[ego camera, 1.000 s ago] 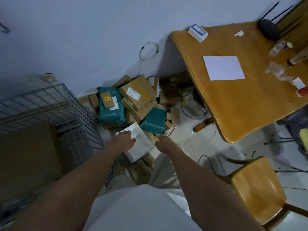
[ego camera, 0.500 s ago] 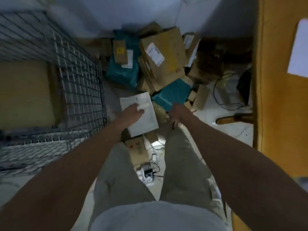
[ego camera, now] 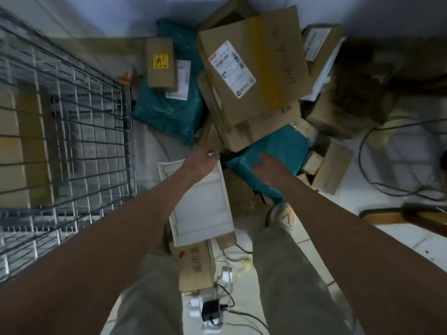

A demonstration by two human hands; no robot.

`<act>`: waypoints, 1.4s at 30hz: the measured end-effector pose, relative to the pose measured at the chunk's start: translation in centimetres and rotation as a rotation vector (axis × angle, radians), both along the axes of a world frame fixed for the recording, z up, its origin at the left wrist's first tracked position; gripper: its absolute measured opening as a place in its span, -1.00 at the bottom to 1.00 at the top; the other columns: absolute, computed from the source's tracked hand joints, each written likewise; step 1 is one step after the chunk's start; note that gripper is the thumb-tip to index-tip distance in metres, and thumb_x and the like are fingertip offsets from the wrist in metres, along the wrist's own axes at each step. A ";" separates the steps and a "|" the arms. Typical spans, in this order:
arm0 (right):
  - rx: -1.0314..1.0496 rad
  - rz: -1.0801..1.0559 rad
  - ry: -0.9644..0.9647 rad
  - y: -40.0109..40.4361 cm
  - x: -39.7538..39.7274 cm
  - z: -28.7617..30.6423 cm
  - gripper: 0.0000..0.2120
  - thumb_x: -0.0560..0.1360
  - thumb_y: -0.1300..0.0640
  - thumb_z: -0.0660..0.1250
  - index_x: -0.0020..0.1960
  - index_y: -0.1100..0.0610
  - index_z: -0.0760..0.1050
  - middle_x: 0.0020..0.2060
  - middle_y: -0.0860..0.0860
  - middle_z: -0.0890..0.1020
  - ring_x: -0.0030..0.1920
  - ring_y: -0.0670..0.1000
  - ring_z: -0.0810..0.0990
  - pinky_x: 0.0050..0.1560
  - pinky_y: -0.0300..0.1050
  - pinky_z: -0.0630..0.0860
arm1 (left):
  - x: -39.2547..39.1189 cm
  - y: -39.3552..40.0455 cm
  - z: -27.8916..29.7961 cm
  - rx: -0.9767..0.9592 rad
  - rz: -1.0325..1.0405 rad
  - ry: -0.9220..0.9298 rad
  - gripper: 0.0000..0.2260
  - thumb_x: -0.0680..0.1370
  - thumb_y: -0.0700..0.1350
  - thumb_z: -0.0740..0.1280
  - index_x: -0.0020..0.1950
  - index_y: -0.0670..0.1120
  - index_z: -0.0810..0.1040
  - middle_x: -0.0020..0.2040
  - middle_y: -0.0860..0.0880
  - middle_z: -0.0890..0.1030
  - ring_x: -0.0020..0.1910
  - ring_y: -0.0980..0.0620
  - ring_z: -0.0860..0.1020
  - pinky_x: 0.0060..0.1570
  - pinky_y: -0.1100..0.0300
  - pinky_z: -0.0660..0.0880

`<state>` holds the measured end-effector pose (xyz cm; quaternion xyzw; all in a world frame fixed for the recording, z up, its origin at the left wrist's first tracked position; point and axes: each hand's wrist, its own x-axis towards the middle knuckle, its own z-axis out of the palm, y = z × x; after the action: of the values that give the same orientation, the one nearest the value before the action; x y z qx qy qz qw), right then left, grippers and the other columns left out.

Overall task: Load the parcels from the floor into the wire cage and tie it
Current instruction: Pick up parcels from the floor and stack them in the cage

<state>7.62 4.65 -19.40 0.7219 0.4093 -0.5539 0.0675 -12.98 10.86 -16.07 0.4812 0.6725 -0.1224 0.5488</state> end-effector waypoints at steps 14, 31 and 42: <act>-0.127 -1.255 0.403 3.1 -1.4 -11.5 -0.67 0.63 -0.02 0.30 0.32 0.10 0.42 0.20 0.10 0.55 0.15 0.06 0.60 0.13 0.04 0.64 | 3.2 8.2 -11.1 0.335 0.663 -0.079 -0.47 0.64 0.12 0.19 0.57 -0.06 0.29 0.44 -0.11 0.46 0.35 -0.10 0.47 0.44 -0.05 0.37; -0.083 -1.668 0.521 -0.3 -2.3 -4.8 -0.28 0.36 -0.20 0.54 0.41 -0.01 0.37 0.29 0.12 0.57 0.20 0.15 0.60 0.28 0.13 0.51 | 3.3 9.1 -3.9 0.328 0.515 -0.161 -0.62 0.32 0.33 0.42 -0.15 0.04 0.65 -0.14 0.01 0.70 -0.15 0.02 0.70 -0.13 -0.01 0.70; -0.279 -1.466 0.443 -4.7 -4.1 14.0 -0.48 0.49 -0.11 0.48 0.33 0.01 0.36 0.18 0.18 0.57 0.19 0.22 0.59 0.23 0.31 0.56 | -3.1 -0.6 12.2 -0.002 0.866 -0.056 -0.44 0.38 0.33 0.43 0.16 -0.07 0.57 0.08 -0.11 0.64 -0.04 -0.09 0.67 -0.07 -0.02 0.69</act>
<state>3.49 -0.03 -5.42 0.6655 -0.2422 -0.6348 -0.3091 -16.07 10.27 -3.83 0.1574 0.7970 0.1315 0.5681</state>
